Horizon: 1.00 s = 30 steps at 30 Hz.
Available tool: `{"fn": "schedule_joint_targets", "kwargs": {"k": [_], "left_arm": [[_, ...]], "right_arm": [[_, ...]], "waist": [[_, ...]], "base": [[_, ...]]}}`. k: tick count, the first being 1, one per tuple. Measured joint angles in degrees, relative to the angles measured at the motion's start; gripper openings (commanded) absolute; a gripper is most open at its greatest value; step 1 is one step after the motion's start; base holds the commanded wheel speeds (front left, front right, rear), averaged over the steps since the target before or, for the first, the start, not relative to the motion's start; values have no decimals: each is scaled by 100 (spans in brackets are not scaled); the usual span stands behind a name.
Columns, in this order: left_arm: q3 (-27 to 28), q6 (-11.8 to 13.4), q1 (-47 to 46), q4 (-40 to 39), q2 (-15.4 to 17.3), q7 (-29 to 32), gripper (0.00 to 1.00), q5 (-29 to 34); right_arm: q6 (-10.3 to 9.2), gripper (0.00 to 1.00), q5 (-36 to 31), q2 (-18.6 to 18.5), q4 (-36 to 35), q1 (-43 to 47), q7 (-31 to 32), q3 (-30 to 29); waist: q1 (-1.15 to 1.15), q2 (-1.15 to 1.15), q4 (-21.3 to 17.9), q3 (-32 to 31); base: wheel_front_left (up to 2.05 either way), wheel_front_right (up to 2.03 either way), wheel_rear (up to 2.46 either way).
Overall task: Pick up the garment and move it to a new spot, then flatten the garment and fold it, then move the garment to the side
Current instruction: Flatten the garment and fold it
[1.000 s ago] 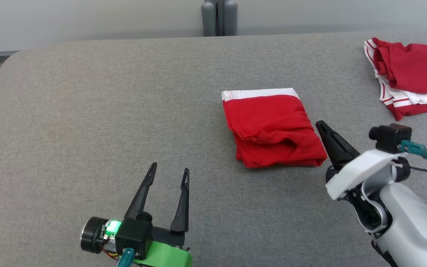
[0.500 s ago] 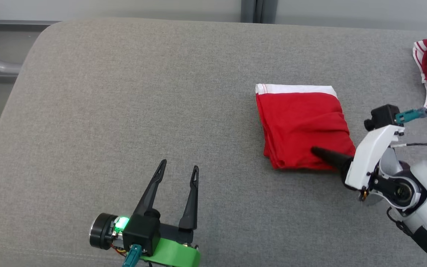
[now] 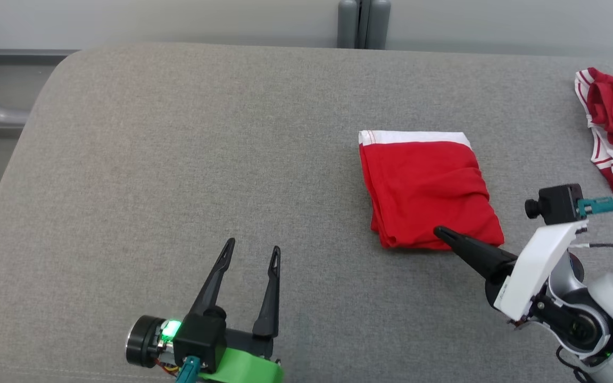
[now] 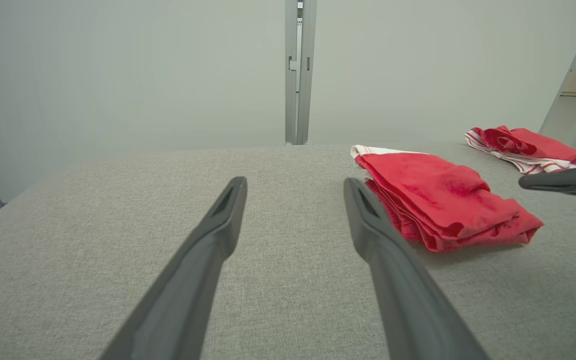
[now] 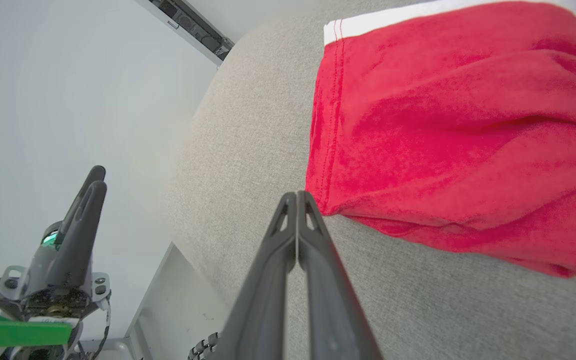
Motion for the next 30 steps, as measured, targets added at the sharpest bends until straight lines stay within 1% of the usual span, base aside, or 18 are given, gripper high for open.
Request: {"fn": "schedule_joint_targets", "kwargs": {"k": [2,5,8,10,12,15,16,17,18,20,21,23,25,27,28,30], "left_arm": [[76,0,88,18,1,0,100,1],[200,-1,209,12,-1,0,100,3],[381,1,408,-8,0,0,100,-2],[475,-1,508,-25,0,0,100,-29],[572,-20,605,-47,1,-1,100,-81],[682,-49,727,-58,0,0,100,-148],[739,-64,744,-68,0,0,100,-163],[786,-97,753,-77,0,0,100,-172],[838,-109,754,-85,0,0,100,-175],[924,-152,777,-110,0,-1,100,-154],[967,-154,808,-138,0,-1,100,-146],[1034,-160,890,-185,0,0,100,-121],[1107,-181,989,-252,0,-1,100,-30],[1161,-189,1048,-313,0,-1,100,1],[1182,-205,1088,-330,0,-1,100,3],[1233,-224,1162,-343,0,-1,100,16]], "right_arm": [[0,100,-298,47,-29,185,-453,4],[1,100,-838,247,98,422,-1277,-8],[1,100,-1478,573,411,592,-2162,-57],[1,100,-1769,787,610,705,-2650,-88],[1,100,-2052,972,878,800,-2949,-140],[1,100,-2463,1162,1221,860,-3116,-365],[1,100,-2695,1230,1300,882,-3120,-541],[1,100,-2975,1350,1295,901,-3128,-848],[1,100,-3237,1462,1277,923,-3139,-1128],[1,100,-3716,1655,1216,1091,-3139,-1443],[1,100,-4023,1747,1188,1231,-3139,-1541],[1,100,-4666,1816,1116,1422,-3137,-1660],[1,100,-5202,2035,935,1562,-3138,-1984],[1,100,-5602,2259,738,1740,-3139,-2216],[1,100,-5680,2409,676,1866,-3139,-2323],[1,100,-5804,2594,608,2107,-3139,-2398]], "waist": [[0,0,-30,-87],[0,0,-107,-230],[0,0,-249,-368],[0,0,-356,-447],[0,0,-476,-538],[0,0,-640,-646],[0,0,-702,-682],[0,0,-764,-718],[0,0,-820,-753],[0,0,-901,-827],[0,0,-934,-873],[0,0,-989,-961],[0,0,-1043,-1055],[0,0,-1078,-1141],[0,0,-1093,-1186],[0,0,-1110,-1261]], "base": [[0,0,0],[0,0,0],[0,0,0],[0,0,0],[0,0,0],[0,0,0],[0,0,0],[0,0,0],[0,0,0],[0,0,0],[0,0,0],[0,0,0],[0,0,0],[0,0,0],[0,0,0],[0,0,0]]}}
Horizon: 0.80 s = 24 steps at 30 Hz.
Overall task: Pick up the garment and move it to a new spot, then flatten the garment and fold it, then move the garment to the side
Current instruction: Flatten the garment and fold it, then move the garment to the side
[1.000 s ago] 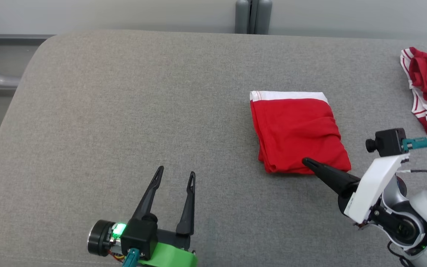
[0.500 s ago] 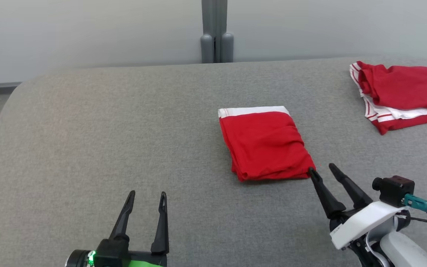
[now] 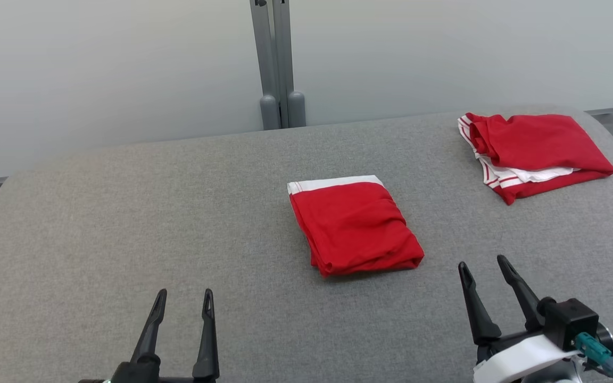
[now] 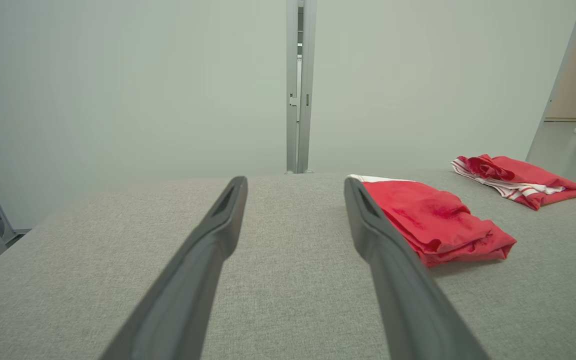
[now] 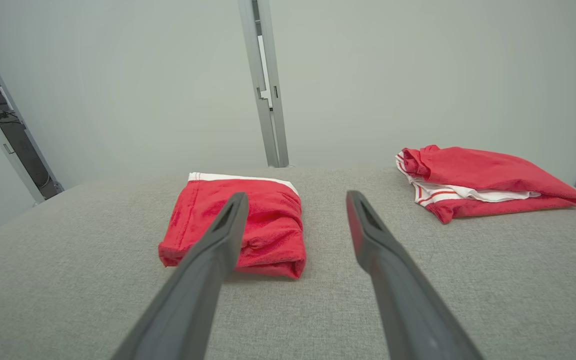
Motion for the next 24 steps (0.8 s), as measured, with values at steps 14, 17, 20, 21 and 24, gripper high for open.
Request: {"fn": "schedule_joint_targets", "kwargs": {"k": [14,17,20,21,24], "left_arm": [[103,-53,229,70,1,0,100,141],[103,-52,233,129,1,1,100,138],[103,-43,233,164,1,0,100,137],[103,-42,233,170,1,1,100,137],[104,-35,233,198,1,1,100,143]], "right_arm": [[1,100,-138,240,-65,426,0,94],[1,100,-172,235,-68,425,0,83],[1,100,-188,229,-74,425,0,67],[1,100,-190,227,-76,425,0,66],[1,100,-233,222,-77,425,0,68]], "waist": [[0,0,-3,-191],[0,0,16,-187],[0,0,40,-186],[0,0,50,-188],[0,0,76,-195]], "base": [[0,0,0],[0,0,0],[0,0,0],[0,0,0],[0,0,0]]}}
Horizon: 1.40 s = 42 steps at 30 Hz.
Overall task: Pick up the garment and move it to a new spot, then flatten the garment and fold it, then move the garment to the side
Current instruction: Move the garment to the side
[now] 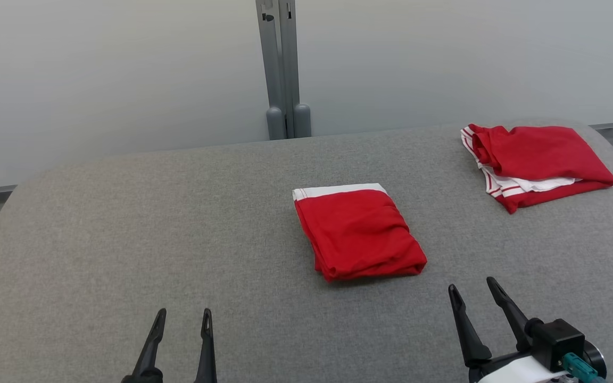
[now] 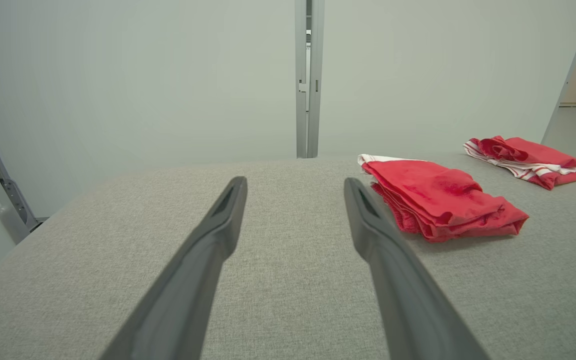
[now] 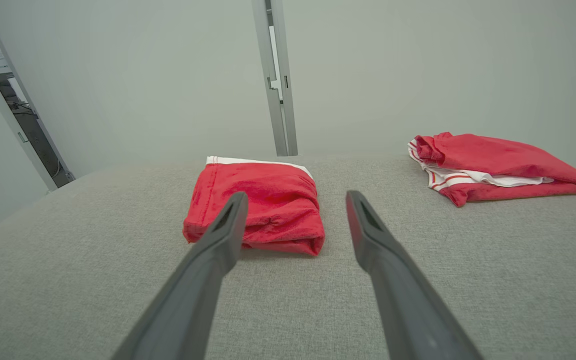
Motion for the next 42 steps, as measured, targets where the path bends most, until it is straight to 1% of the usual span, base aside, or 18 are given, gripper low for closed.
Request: {"fn": "schedule_joint_targets", "kwargs": {"k": [15,42], "left_arm": [[13,-43,-15,113,0,0,100,46],[-38,-75,-29,197,0,0,100,151]], "right_arm": [[0,100,-172,45,-7,-7,0,-120],[0,100,-127,73,70,23,0,-94]], "waist": [[0,0,110,15],[0,0,193,76]], "base": [[0,0,0],[0,0,0]]}}
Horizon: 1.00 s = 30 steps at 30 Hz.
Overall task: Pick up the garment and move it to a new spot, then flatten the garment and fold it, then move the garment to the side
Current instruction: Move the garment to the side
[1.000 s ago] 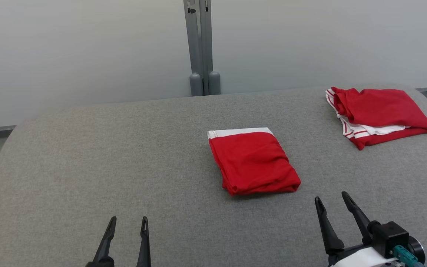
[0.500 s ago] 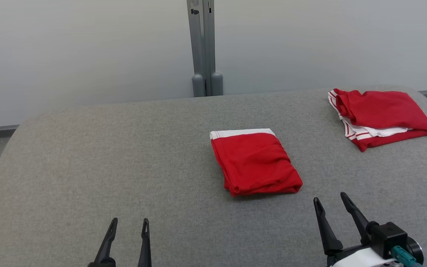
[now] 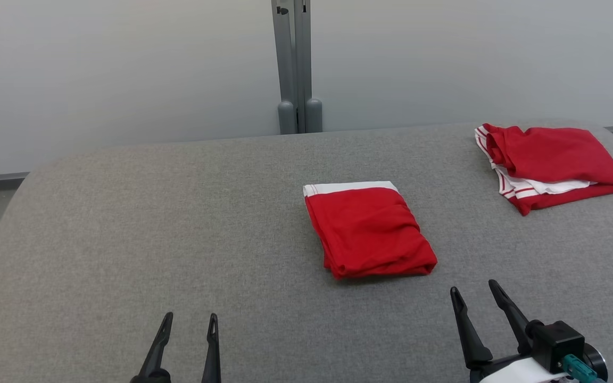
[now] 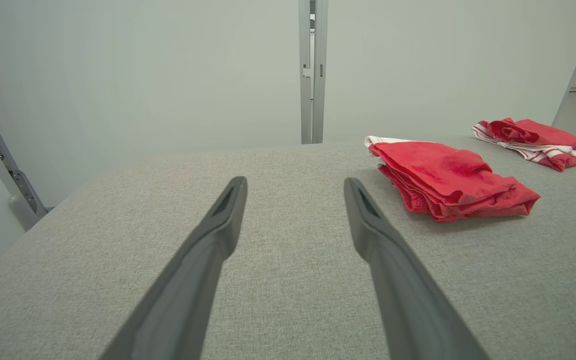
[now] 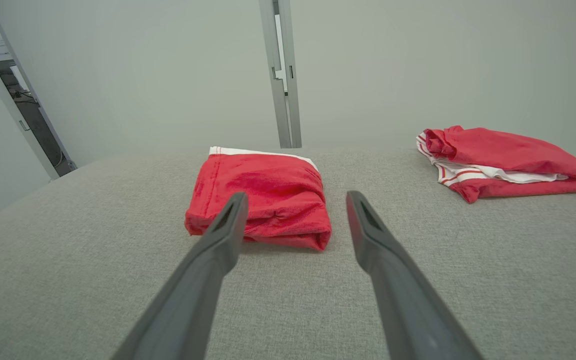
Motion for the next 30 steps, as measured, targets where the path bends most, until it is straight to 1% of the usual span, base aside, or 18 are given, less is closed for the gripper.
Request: {"fn": "schedule_joint_targets", "kwargs": {"k": [5,8,11,13,15,17,18,20,21,24,27,30], "left_arm": [[-64,0,-16,-7,0,0,100,62],[-118,3,-53,-31,0,-1,100,90],[-166,5,-115,-38,0,-1,100,100],[-216,-19,-166,-40,-1,-1,100,129],[-268,-51,-225,-35,-1,-1,100,155],[-328,-68,-315,-35,-1,0,100,154],[-349,-73,-362,-35,-1,0,100,154],[-414,-111,-538,-36,-1,-1,100,154],[-454,-118,-615,-33,-1,-1,100,152],[-561,-120,-779,-25,-1,0,100,110],[-656,-110,-927,-25,-1,0,100,55],[-744,-75,-1052,-27,-1,0,100,18]], "right_arm": [[0,100,76,-23,-2,-1,0,5],[-1,100,219,-99,-5,-43,0,122],[0,100,475,-229,-20,-262,0,277],[0,100,780,-383,44,-488,0,347],[0,100,1148,-575,226,-739,-1,425],[0,100,1651,-844,545,-1082,-1,649],[0,100,1917,-945,694,-1246,-3,751],[0,100,2608,-1263,1122,-1696,26,1060],[-1,100,2999,-1402,1291,-1921,154,1183],[-1,100,3898,-1761,1593,-2485,646,1483],[-1,100,4769,-2019,1771,-2868,1263,1660],[-1,100,5503,-2220,1875,-3160,1753,1701]], "waist": [[0,0,46,66],[0,0,81,142],[0,0,114,258],[0,0,137,351],[0,0,165,445],[0,0,200,558],[0,0,214,611],[0,0,256,755],[0,0,282,830],[0,0,369,1033],[0,0,479,1227],[0,0,602,1417]], "base": [[0,0,0],[0,0,0],[0,0,0],[0,0,0],[0,0,0],[0,0,0],[0,0,0],[0,0,0],[0,0,0],[0,0,0],[0,0,0],[0,0,0]]}}
